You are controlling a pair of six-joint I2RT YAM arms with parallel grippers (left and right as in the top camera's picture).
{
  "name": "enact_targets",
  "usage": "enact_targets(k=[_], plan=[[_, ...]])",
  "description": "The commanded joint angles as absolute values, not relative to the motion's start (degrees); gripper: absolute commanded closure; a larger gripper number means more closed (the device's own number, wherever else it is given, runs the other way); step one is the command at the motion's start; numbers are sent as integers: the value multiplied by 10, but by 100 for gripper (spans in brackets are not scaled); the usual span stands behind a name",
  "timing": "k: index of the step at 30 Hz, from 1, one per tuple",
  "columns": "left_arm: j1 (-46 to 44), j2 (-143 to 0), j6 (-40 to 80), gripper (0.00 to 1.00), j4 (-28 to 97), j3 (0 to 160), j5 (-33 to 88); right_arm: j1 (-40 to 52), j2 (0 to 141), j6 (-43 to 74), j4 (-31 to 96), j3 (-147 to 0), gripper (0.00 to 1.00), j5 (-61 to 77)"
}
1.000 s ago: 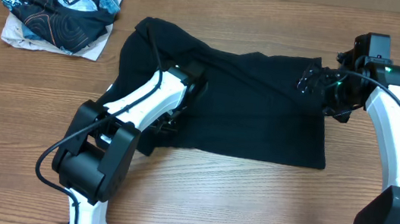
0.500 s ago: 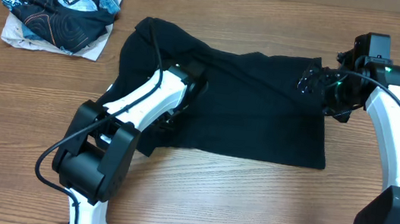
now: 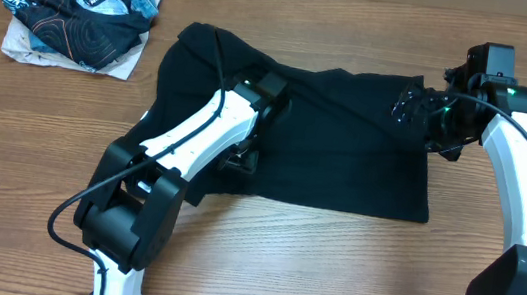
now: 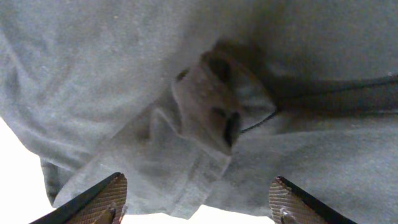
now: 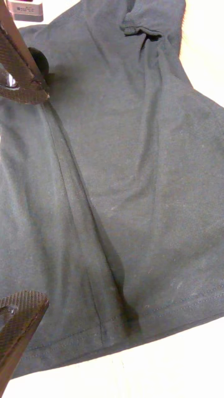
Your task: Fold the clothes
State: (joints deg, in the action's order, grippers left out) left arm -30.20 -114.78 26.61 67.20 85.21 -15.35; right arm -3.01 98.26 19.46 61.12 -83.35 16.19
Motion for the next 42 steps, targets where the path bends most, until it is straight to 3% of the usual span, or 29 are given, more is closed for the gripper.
enact_targets(k=[1,18,24,29,34,42], plan=[[-304,-1151,257,25,670,862,-135,-33,977,190,611,-844,0,159],[-289,-1151,253,35,636,783,-168,-33,977,190,623,-844,0,159],[-269,-1151,252,60,627,780,-182,-33,977,186,625,-844,0,151],[-262,-1151,242,72,623,780,-185,-33,977,186,625,-844,0,151],[-262,-1151,237,96,618,780,-186,-33,977,186,624,-844,0,151],[-262,-1151,227,96,616,819,-233,-33,977,186,622,-844,0,151]])
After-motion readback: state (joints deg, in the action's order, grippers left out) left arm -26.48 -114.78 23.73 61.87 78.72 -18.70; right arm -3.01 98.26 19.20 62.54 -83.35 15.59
